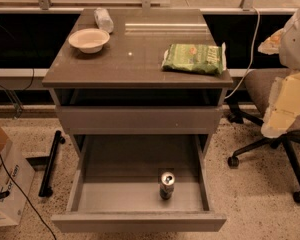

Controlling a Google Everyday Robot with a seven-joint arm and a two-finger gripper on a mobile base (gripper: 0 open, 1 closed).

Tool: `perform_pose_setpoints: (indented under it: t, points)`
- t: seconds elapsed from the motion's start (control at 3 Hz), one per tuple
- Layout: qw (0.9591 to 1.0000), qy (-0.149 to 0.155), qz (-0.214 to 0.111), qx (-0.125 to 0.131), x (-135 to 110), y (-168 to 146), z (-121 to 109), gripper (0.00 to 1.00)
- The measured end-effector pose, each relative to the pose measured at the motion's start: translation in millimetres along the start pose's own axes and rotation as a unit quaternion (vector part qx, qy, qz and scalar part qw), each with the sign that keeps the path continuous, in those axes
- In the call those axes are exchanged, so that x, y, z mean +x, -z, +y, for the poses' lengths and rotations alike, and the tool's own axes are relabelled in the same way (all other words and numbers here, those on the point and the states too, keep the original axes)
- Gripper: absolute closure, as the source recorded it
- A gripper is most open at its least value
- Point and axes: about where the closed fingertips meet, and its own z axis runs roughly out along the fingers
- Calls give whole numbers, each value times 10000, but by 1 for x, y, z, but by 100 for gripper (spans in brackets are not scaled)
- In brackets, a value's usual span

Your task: Pick redbull can from middle drawer and place on counter

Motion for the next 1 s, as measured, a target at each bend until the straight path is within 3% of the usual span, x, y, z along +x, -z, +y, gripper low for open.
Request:
perform_pose_setpoints:
  t: [0.33, 1.0]
  points:
    - [10000, 0, 0, 0, 0, 0, 0, 0]
    - [9977, 36, -666, -81, -11, -35, -1, 0]
